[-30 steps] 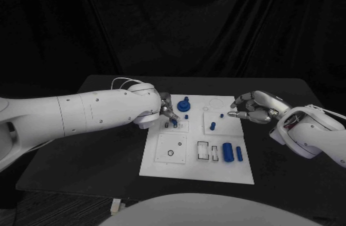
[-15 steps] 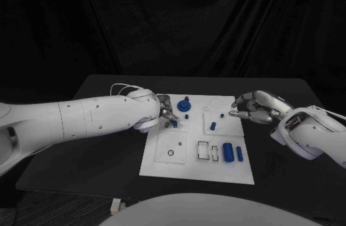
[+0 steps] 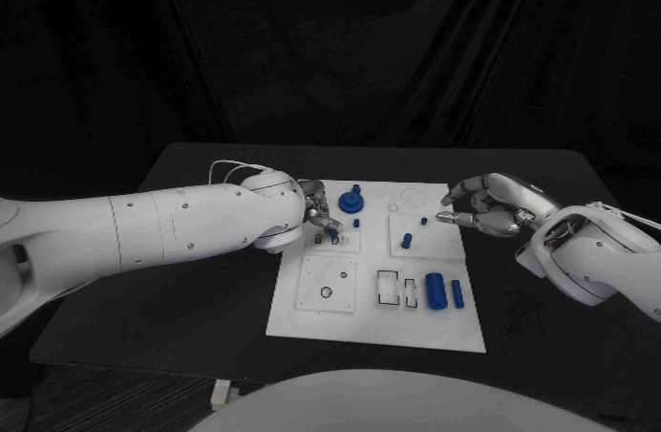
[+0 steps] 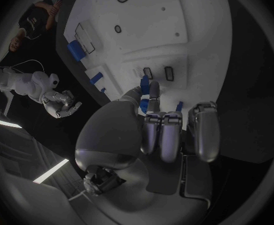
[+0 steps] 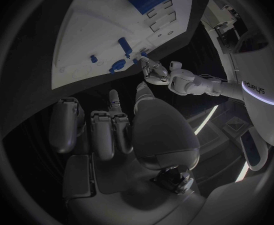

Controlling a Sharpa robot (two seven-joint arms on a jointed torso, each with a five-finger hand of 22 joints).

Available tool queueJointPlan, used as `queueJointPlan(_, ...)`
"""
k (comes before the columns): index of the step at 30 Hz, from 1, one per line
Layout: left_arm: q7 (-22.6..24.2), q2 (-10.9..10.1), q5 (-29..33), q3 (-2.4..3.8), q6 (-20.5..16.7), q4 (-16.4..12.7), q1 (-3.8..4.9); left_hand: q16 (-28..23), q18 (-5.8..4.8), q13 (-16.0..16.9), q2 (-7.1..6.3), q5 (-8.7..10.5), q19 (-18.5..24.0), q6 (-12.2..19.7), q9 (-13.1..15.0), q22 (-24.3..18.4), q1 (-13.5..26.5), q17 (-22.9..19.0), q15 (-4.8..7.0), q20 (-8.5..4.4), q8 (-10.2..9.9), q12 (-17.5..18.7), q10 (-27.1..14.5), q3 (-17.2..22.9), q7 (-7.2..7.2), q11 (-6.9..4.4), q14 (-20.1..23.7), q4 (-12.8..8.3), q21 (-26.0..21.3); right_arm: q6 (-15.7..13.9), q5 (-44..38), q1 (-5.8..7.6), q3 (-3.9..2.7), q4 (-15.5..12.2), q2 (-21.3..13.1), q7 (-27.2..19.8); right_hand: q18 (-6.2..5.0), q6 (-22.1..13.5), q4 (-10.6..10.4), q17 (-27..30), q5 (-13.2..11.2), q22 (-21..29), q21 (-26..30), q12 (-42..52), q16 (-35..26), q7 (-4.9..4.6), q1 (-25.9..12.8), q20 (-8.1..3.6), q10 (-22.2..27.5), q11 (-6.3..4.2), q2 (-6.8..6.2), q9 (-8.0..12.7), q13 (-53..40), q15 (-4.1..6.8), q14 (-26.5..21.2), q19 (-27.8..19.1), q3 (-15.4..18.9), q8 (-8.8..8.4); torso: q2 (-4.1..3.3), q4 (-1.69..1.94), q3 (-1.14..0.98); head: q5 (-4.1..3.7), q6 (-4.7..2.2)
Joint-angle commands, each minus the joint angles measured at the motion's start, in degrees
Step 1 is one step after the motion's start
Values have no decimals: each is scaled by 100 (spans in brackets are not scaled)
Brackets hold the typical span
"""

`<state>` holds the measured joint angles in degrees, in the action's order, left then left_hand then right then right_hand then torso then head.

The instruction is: Assemble the parts on the task board

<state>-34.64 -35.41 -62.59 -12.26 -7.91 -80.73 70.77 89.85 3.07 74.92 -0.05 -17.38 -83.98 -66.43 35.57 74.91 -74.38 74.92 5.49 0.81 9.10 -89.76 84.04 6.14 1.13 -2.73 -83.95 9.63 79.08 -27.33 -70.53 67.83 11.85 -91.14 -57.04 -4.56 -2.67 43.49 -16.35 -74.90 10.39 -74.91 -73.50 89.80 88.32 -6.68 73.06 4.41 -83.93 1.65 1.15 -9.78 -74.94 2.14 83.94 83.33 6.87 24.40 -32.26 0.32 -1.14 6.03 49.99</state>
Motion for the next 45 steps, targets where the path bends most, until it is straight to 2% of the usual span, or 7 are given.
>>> queueJointPlan(1,-2,-3,-158,5,-23,-31,-13,15,-51,1508,30,18,-135,37,11,1145,47,1508,31,-9,38,-24,596,183,-10,-36,-605,-133,-39,-90,-8,-22,-3,-10,-12,-15,-116,51,24,-1282,24,-997,13,20,-31,-3,42,-9,-607,44,7,9,-1506,-30,534,-38,15,16,1,-4,0,7,1)
queueJointPlan(28,-8,-42,-187,4,24,-6,-106,15,-50,1508,-23,83,-135,49,26,1148,127,1508,28,-7,51,-24,596,233,-4,-31,-605,-39,-47,-94,-8,-39,-3,-9,-18,-15,-115,61,22,-1282,32,-999,9,20,-31,-6,65,-5,-607,49,1,13,-1506,-34,533,-36,26,16,-3,-2,0,4,1)
queueJointPlan(39,-3,-28,-187,4,59,-1,-121,15,-48,1508,-134,324,-134,52,58,1153,423,1508,13,6,83,-24,596,159,18,-12,-605,297,-75,-94,-8,-40,-3,-9,-19,-14,-116,62,20,-1280,32,-998,13,20,-33,-6,67,-5,-607,50,0,14,-1506,-34,533,-37,28,15,-1,-4,-1,2,1)
queueJointPlan(45,-17,-30,-187,4,100,-8,-124,15,-47,1508,-153,432,-135,53,66,1155,496,1508,9,11,90,-24,596,101,24,-6,-605,406,-82,-91,-8,-40,-3,3,-15,-12,-116,62,20,-1280,32,-998,13,20,-33,-6,67,-5,-607,50,0,14,-1506,-34,533,-37,28,15,0,-5,0,3,1)
